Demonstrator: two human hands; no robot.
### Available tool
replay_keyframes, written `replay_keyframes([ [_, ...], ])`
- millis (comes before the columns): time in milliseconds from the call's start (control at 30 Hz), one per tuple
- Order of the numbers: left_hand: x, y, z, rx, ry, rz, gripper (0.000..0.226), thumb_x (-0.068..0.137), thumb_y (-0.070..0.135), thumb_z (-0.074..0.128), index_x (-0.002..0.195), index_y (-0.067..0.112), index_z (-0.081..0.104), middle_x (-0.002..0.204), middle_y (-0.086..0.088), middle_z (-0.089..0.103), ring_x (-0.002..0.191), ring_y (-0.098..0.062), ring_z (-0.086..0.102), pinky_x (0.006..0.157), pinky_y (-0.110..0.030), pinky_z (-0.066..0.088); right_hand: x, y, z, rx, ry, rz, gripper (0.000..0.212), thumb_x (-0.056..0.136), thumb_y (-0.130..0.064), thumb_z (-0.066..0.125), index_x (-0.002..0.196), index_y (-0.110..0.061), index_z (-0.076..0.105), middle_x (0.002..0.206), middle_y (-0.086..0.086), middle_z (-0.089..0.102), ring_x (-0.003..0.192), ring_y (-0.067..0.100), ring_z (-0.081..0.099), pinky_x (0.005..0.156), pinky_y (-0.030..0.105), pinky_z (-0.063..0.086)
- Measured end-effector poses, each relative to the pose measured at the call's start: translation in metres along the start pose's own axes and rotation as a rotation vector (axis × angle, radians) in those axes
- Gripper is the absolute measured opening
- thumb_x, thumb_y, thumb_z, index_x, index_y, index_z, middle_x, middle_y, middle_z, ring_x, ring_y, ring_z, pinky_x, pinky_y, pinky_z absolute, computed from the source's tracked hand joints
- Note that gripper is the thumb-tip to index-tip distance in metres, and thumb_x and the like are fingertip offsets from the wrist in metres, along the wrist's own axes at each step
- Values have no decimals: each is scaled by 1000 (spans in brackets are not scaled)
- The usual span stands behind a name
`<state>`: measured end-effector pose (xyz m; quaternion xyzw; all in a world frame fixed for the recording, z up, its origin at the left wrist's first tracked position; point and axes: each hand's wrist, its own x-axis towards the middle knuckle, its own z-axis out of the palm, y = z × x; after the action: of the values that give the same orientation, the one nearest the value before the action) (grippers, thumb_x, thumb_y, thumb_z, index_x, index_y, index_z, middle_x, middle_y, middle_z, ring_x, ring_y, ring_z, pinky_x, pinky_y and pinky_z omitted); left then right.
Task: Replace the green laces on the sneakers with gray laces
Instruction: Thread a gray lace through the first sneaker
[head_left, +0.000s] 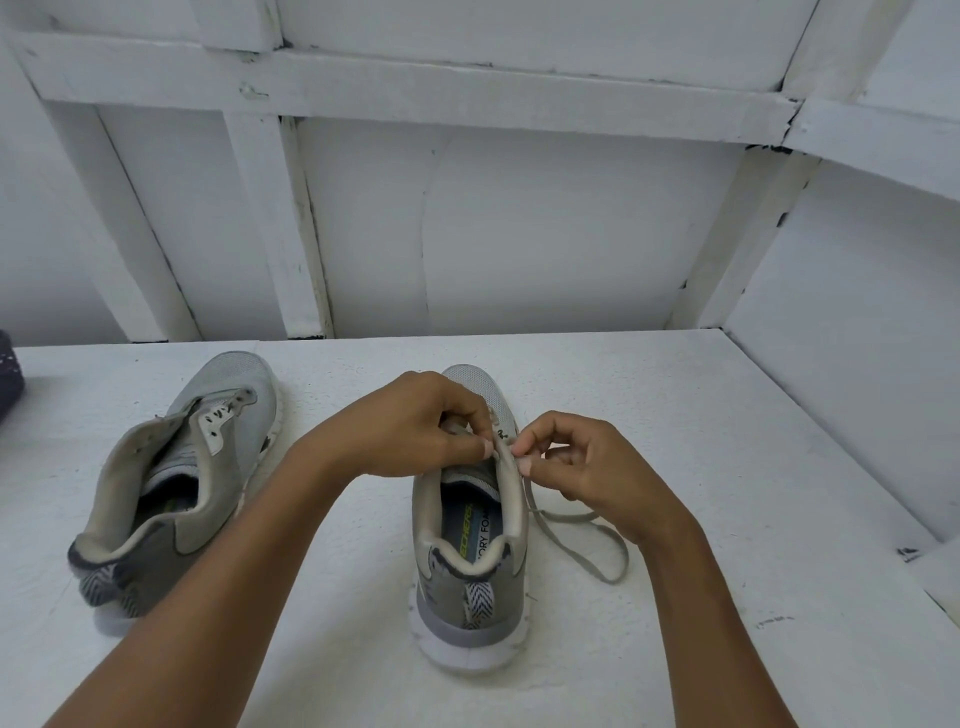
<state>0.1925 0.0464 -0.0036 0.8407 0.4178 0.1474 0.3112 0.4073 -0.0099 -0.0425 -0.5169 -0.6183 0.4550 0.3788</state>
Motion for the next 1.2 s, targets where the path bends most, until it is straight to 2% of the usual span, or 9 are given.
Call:
replay_keyframes([
  [67, 2, 1, 1, 29, 19, -1, 8, 87, 35, 71, 82, 30, 75, 74, 2, 65, 66, -10, 51, 67, -36, 46, 1, 2, 0, -49, 33, 0, 7, 88, -9, 72, 87, -16, 73, 94, 11, 71, 56, 6, 49, 56, 12, 42],
  [200, 4, 2, 3, 65, 7, -11, 18, 91, 39, 67, 83, 25, 75, 77, 4, 68, 71, -13, 58, 67, -35, 47, 4, 6, 2, -165, 54, 23, 8, 92, -16, 69, 84, -15, 72, 80, -1, 71, 71, 19, 65, 75, 26, 55],
  [300, 5, 2, 3, 5, -7, -25, 12, 91, 37, 67, 85, 27, 72, 71, 9, 65, 63, -6, 54, 63, -27, 44, 3, 4, 1, -32, 32, 125, 21, 97, -11, 58, 77, -8, 64, 63, -4, 57, 47, 5, 40, 48, 19, 32],
  [500, 7, -2, 0, -150, 33, -37, 11, 91, 20, 66, 85, 28, 70, 88, 7, 72, 86, -14, 65, 82, -36, 52, 1, 9, -7, 166, 65, 303, 37, 98, -20, 52, 62, -17, 44, 59, -2, 34, 49, 10, 20, 47, 23, 15],
  [567, 5, -1, 1, -128, 10, -28, 15, 89, 18, 66, 83, 29, 72, 85, 11, 71, 77, -6, 61, 73, -28, 50, 0, 10, -7, 116, 67, 301, 43, 97, -34, 59, 59, -18, 45, 57, -2, 36, 49, 10, 24, 46, 21, 20],
  [667, 3, 1, 2, -53, -24, -13, 12, 85, 19, 70, 82, 30, 73, 85, 15, 69, 72, 0, 56, 68, -20, 45, -2, 7, -3, 32, 33, 175, 35, 87, -45, 66, 73, -14, 62, 69, -3, 61, 61, 10, 53, 56, 20, 42],
  [800, 4, 3, 1, -8, -28, -18, 10, 87, 23, 70, 82, 31, 72, 84, 18, 65, 76, 1, 56, 71, -20, 45, 0, 4, 1, -36, -20, -13, 15, 88, -26, 72, 98, -14, 71, 96, -6, 73, 94, 6, 67, 82, 20, 52],
  [1000, 6, 10, 6, 56, -47, -103, 16, 93, 25, 60, 93, 14, 71, 92, -1, 68, 87, -18, 61, 75, -34, 49, 6, 3, 5, -107, -11, -25, 6, 94, -14, 66, 90, -14, 71, 80, -7, 69, 77, 5, 61, 79, 25, 51],
  [1200, 6, 9, 7, 66, -29, -128, 16, 95, 29, 59, 96, 16, 67, 93, 3, 64, 78, -8, 54, 67, -24, 42, 8, -2, 4, -214, -75, 212, 23, 101, -20, 52, 80, -15, 58, 71, -11, 55, 69, 6, 50, 69, 23, 37],
])
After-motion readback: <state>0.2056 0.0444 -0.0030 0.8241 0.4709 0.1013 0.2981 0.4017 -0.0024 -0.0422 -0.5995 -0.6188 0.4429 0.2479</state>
